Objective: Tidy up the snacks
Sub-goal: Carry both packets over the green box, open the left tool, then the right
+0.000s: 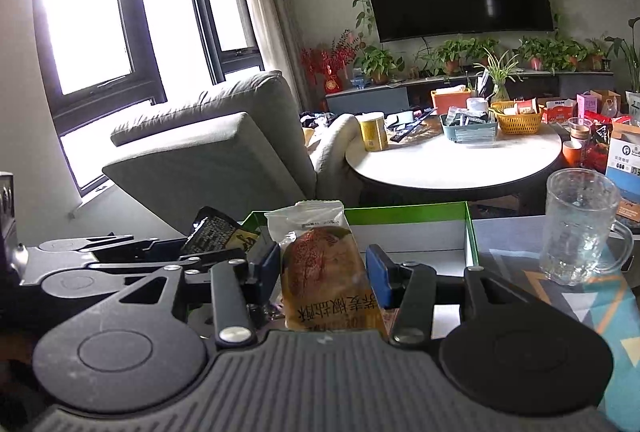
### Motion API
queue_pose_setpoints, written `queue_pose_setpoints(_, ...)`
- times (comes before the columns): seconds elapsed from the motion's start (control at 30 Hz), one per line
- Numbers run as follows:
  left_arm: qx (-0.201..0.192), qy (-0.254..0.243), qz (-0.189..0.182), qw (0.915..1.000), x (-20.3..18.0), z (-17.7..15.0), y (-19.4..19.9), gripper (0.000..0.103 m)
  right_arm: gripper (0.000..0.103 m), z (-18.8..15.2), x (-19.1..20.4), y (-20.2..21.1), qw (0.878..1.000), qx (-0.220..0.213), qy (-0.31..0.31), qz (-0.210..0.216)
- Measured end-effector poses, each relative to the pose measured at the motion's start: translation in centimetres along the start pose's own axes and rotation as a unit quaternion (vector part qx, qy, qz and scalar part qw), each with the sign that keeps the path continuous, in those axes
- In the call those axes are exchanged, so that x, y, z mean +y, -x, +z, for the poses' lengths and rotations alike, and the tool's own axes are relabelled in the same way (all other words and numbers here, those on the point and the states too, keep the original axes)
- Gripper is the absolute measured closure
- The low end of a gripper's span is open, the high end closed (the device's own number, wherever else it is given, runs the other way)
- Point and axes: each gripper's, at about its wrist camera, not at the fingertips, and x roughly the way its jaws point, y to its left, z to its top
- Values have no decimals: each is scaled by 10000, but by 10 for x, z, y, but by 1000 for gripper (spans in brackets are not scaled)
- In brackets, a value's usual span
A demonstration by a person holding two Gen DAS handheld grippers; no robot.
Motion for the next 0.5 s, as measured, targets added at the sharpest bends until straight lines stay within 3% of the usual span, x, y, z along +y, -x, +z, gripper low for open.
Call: queue_pose_setpoints(0.5, 328, 3, 172, 9993, 3, -10, -33, 60, 54, -3, -13, -34, 9993, 284, -122, -200)
